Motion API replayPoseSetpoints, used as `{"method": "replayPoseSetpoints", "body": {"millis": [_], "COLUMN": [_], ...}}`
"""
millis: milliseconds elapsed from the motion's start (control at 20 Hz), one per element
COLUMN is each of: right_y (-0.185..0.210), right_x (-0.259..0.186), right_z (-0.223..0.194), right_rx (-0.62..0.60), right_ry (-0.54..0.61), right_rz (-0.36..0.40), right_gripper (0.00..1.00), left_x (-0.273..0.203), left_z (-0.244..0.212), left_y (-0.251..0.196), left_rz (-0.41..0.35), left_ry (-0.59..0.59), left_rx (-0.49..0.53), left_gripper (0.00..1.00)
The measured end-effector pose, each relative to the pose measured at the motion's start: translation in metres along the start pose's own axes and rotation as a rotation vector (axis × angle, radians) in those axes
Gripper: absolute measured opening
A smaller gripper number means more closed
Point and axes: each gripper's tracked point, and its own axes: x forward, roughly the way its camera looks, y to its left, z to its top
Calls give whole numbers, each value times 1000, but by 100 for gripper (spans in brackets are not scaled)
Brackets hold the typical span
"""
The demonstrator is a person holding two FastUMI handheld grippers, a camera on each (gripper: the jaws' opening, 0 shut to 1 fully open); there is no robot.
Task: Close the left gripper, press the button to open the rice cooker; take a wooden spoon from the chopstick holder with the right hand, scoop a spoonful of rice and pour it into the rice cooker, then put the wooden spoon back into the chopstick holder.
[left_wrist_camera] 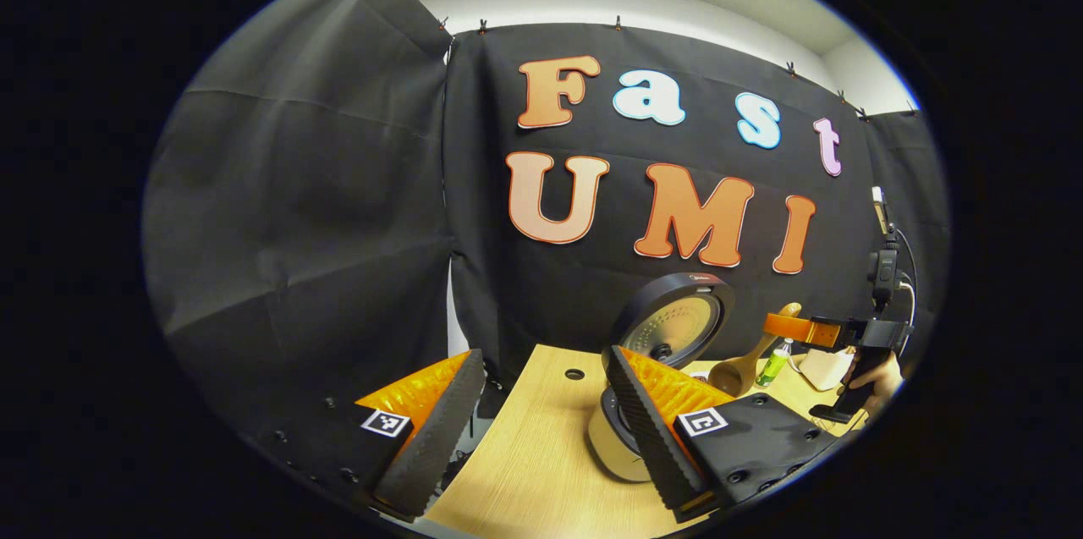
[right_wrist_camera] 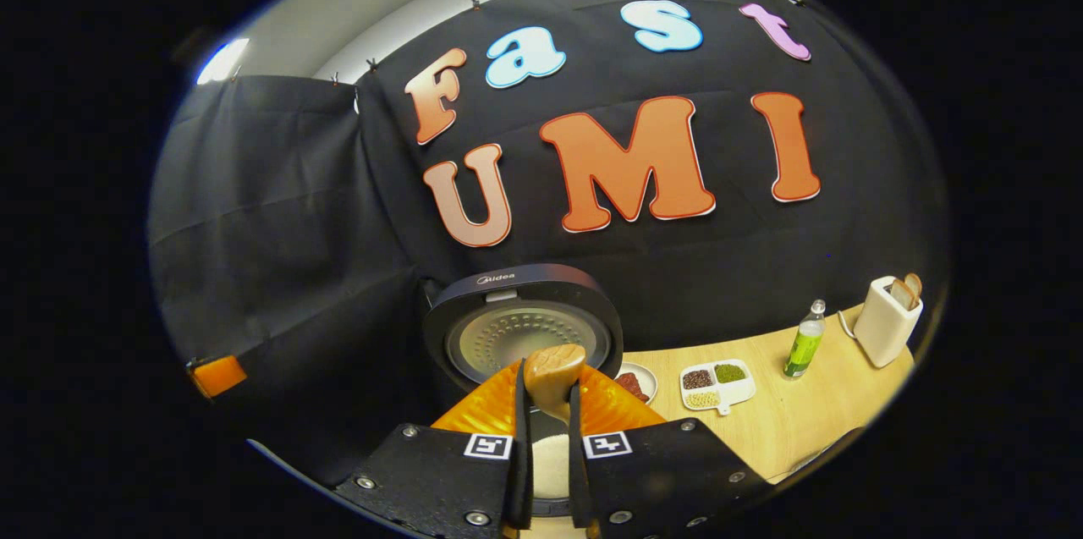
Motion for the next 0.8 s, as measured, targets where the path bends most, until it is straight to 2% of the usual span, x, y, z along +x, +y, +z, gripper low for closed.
{"method": "replayPoseSetpoints", "body": {"millis": [150,500,800], "right_y": [-7,-11,-31], "right_x": [2,0,-13], "right_z": [-2,-2,12], "right_rx": [0,-9,91], "right_ry": [3,7,-3], "right_rz": [-35,-23,-13], "right_gripper": [16,16,16], "left_x": [-2,-2,-9], "left_z": [1,1,6], "left_y": [0,1,-12], "left_rz": [4,16,-1], "left_ry": [2,3,-11], "left_rx": [1,12,-8], "left_gripper": [98,97,97]}}
